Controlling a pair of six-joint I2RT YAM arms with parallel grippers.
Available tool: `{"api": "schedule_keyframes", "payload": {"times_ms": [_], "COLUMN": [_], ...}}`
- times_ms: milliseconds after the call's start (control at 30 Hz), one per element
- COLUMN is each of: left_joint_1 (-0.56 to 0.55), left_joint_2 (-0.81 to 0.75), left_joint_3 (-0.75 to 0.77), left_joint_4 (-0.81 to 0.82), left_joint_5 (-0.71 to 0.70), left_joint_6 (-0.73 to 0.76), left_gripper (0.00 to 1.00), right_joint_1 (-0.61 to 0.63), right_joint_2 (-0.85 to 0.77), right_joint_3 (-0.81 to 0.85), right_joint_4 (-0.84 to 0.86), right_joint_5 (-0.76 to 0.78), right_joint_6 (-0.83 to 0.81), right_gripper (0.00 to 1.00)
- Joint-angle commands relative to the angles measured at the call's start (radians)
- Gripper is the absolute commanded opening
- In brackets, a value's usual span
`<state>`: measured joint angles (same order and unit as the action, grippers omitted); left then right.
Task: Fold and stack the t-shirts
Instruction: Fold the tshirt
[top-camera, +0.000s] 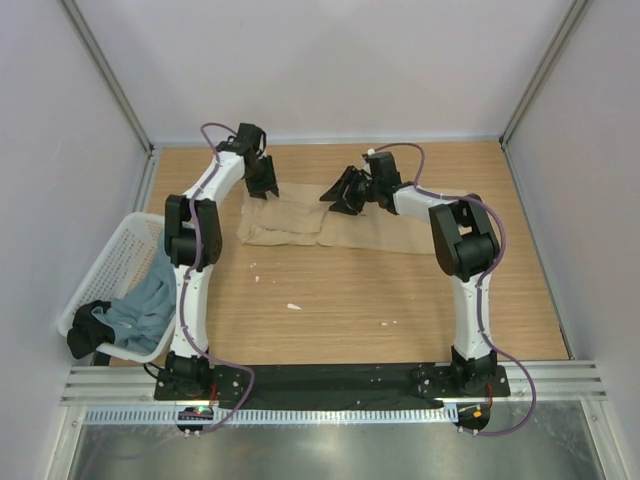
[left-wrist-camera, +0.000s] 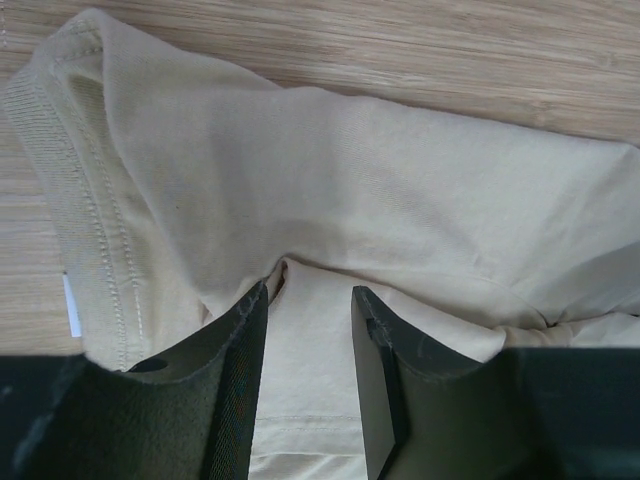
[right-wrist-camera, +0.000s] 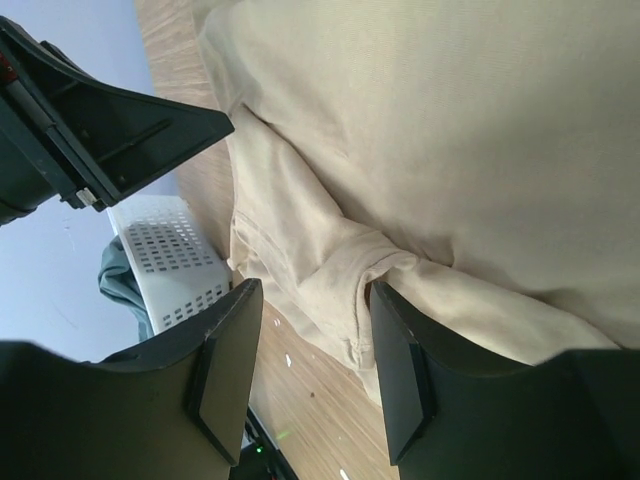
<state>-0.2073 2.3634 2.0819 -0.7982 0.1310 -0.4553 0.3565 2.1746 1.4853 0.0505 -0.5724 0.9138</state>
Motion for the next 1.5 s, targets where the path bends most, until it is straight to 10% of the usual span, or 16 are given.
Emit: {"api": "schedule_keyframes", "payload": {"times_ms": [0, 633, 767, 900, 1300, 1467], "left_joint_1": [0.006, 0.008, 0.008, 0.009, 0.016, 0.011], "left_joint_2": [-0.026, 0.026, 0.031, 0.027, -0.003, -0.055], "left_joint_3": [-0.003, 0.012, 0.012, 0.004, -0.037, -0.080], "left_joint_4": [-0.004, -0.003, -0.002, 0.001, 0.051, 0.050], "left_joint_5": [-0.022, -0.019, -0.042, -0.091, -0.136, -0.088], "left_joint_6": [0.029, 0.018, 0.012, 0.004, -0.032, -0.032], "left_gripper": [0.41, 0.19, 0.00, 0.00, 0.00, 0.35], "right_joint_1": [0.009, 0.030, 0.029, 0.022, 0.002, 0.001], "right_joint_2": [0.021, 0.063, 0.059, 0.059, 0.103, 0.100], "right_joint_3": [0.035, 0.058, 0.061, 0.067, 0.073, 0.136], "right_joint_4": [-0.017, -0.018, -0.031, -0.044, -0.100, -0.196], "right_joint_5": [-0.012, 0.011, 0.025, 0.040, 0.069, 0.055], "right_joint_6": [-0.007, -0.004, -0.009, -0.033, -0.101, -0.157], "right_gripper": [0.52, 0.34, 0.23, 0.01, 0.01, 0.22]}}
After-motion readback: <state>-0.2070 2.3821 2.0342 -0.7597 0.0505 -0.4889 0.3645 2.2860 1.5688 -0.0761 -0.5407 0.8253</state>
